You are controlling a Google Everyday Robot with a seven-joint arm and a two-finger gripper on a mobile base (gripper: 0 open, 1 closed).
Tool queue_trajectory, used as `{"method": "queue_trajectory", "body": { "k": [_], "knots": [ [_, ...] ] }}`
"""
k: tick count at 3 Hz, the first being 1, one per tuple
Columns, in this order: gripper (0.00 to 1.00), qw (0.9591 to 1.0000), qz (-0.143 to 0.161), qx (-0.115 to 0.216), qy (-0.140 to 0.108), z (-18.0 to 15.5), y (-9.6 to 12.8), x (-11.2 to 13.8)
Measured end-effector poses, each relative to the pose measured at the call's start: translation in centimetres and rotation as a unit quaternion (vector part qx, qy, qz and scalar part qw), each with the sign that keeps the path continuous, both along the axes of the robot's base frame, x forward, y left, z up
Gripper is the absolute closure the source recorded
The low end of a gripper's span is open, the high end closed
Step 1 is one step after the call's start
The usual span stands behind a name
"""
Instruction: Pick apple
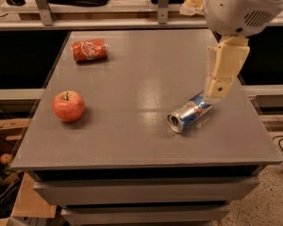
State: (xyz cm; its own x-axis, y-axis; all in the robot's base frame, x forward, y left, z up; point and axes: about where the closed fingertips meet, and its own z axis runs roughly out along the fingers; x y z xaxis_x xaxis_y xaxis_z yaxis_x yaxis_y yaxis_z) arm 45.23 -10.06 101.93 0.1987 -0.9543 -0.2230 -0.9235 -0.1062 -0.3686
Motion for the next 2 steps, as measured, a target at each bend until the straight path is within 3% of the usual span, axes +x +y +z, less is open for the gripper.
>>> {"method": "queue_trajectory", "body": {
  "k": [1,2],
  "knots": [
    [0.0,0.9975,0.068,0.014,-0.011,0.9,4.5,0.6],
    [0.0,0.989,0.145,0.029,-0.004,0.6,9.8,1.5]
  ]
}}
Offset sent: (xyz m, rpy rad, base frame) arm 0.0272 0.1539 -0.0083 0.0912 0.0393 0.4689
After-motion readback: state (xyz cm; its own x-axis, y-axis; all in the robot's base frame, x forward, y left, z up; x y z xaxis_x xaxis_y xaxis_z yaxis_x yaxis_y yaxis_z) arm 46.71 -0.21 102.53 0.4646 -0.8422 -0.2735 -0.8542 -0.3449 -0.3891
